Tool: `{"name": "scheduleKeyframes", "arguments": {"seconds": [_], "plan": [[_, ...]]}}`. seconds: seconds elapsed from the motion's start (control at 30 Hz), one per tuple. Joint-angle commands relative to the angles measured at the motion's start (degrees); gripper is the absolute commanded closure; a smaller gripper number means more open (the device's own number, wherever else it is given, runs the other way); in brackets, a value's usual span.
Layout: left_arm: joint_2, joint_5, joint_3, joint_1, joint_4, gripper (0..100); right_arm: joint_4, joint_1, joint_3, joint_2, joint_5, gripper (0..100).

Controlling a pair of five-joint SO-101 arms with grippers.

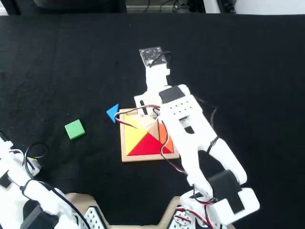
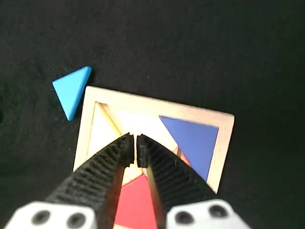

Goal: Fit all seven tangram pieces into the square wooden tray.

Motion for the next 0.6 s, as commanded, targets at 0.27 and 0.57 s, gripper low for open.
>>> {"name": "scheduleKeyframes", "arguments": {"seconds": [0.27, 0.57], "plan": [[-0.7, 0.26, 0.13, 1.89, -0.35, 80, 1.85, -2.11, -5.58, 12.09, 1.23, 98.8], [-0.7, 0.26, 0.22, 2.51, -0.35, 80, 1.76, -1.93, -3.65, 12.7, 1.58, 98.8]]}}
